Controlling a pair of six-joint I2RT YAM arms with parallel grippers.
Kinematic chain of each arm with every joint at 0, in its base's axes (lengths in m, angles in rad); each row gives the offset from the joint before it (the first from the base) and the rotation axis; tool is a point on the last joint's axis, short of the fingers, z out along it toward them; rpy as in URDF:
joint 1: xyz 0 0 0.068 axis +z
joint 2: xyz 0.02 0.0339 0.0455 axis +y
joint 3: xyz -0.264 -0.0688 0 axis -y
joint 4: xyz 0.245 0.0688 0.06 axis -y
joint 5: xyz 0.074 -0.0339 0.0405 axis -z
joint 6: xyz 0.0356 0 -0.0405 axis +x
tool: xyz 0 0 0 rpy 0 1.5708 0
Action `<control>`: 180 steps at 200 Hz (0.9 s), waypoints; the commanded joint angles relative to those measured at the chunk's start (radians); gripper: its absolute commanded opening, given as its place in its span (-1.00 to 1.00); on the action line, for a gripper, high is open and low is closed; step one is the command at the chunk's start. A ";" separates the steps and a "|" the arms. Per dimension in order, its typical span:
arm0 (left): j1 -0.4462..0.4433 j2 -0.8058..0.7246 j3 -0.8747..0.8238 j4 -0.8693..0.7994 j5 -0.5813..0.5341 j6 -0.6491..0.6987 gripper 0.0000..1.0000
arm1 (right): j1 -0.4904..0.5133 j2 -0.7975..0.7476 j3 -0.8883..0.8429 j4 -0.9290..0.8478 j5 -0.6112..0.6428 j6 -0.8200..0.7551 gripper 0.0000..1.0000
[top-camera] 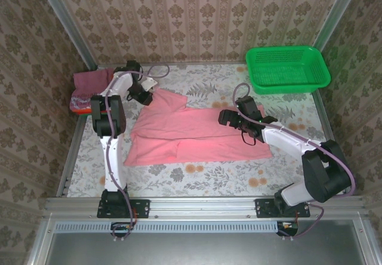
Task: Fold and stack the t-shirts
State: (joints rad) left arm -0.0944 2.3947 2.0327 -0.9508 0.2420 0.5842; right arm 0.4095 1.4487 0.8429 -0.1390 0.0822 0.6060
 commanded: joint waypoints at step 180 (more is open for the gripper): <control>0.035 -0.219 -0.174 0.108 0.146 -0.032 -1.00 | 0.154 0.325 0.178 -0.163 -0.046 0.038 0.65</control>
State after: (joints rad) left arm -0.0746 2.2448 1.8908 -0.8665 0.3489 0.5686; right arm 0.5343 1.7489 1.0153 -0.2516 0.0662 0.6250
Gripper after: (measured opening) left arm 0.054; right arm 0.829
